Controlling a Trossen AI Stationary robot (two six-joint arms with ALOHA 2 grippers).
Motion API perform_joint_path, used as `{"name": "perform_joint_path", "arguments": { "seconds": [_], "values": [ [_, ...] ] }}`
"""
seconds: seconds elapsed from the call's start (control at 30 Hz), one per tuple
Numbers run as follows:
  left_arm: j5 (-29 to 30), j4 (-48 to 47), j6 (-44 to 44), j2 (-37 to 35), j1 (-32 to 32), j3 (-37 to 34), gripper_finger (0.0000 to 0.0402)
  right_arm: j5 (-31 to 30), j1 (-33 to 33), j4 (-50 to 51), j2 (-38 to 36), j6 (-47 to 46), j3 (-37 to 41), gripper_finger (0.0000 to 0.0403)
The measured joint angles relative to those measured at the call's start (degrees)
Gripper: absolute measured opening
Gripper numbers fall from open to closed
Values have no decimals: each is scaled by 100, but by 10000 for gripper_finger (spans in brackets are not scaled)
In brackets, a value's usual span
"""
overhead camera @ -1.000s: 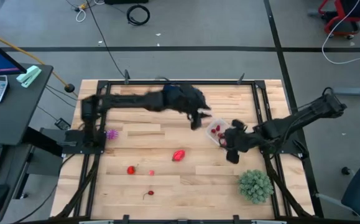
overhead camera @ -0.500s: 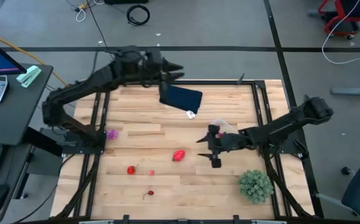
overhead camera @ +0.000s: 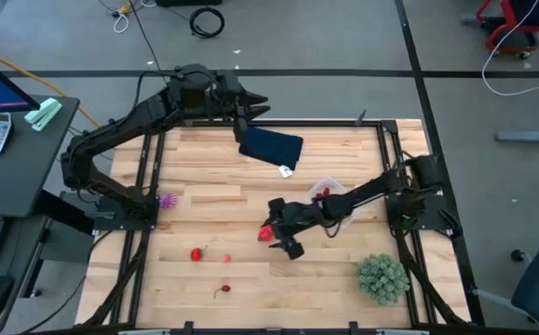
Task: Pick and placing Produce into tupperware
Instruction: Put the dragon fruit into the transparent bin
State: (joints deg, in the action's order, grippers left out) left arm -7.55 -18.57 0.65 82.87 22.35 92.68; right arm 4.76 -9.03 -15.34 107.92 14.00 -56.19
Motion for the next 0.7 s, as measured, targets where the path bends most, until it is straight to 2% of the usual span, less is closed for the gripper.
{"name": "perform_joint_path", "arguments": {
  "seconds": [0.27, 0.5, 0.7],
  "values": [
    [-1, -204, -1, -2, -1, 2, 122, 9, 167, 898, 768, 17, -748, 319],
    [-2, -521, -2, -2, -9, 0, 112, 381, 357, 1251, 913, -368, -725, 317],
    [-1, -705, -3, -2, -7, 0, 114, 378, 406, 1211, 833, -722, -712, 298]
  ]
}}
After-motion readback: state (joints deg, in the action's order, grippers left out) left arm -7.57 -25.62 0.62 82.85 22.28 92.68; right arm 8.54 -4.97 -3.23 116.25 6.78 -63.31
